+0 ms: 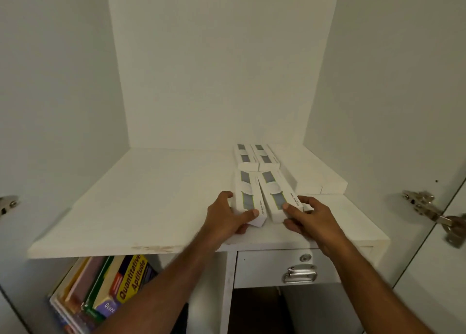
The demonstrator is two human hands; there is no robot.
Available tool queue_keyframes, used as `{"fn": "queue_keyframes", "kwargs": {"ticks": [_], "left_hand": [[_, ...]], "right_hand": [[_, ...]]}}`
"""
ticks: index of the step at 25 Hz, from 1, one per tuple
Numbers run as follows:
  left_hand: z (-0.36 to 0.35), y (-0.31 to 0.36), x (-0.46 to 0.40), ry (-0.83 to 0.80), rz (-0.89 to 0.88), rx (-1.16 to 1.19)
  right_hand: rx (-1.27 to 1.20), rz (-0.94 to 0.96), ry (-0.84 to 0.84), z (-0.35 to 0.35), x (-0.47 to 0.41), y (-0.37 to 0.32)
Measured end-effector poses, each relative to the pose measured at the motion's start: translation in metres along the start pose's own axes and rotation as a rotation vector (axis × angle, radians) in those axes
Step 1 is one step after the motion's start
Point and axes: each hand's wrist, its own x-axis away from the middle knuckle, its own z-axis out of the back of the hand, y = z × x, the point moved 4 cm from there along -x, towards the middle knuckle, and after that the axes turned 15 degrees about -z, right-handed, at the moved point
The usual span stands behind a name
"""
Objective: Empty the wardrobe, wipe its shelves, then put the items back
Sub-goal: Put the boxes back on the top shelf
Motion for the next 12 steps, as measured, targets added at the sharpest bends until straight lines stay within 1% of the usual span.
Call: {"fn": "queue_keyframes", "kwargs": {"ticks": [1,3,6,8,12], "left_hand": [[0.000,0.000,-0.007,-0.065,-0.018,-0.070],[-0.001,-0.002,-0.021,-0.169,-0.047,-0.199],[-0.005,-0.006,-0.048,-0.233,-0.124,-0.462],[-0.010,-0.012,-0.063,-0.236,-0.164,-0.601],[-0.022,-0.020,-0.085,-0.232,-0.193,-0.712]], "right_hand": [[0.096,0.031,0.029,0.003,-0.004,-0.001],[0.278,0.104,0.144,0.009,-0.012,-0.003],[0.495,0.282,0.348,0.011,-0.022,-0.009],[0.549,0.376,0.384,0.004,-0.030,-0.012],[0.642,0.440,0.422,-0.003,-0.050,-0.017]]}}
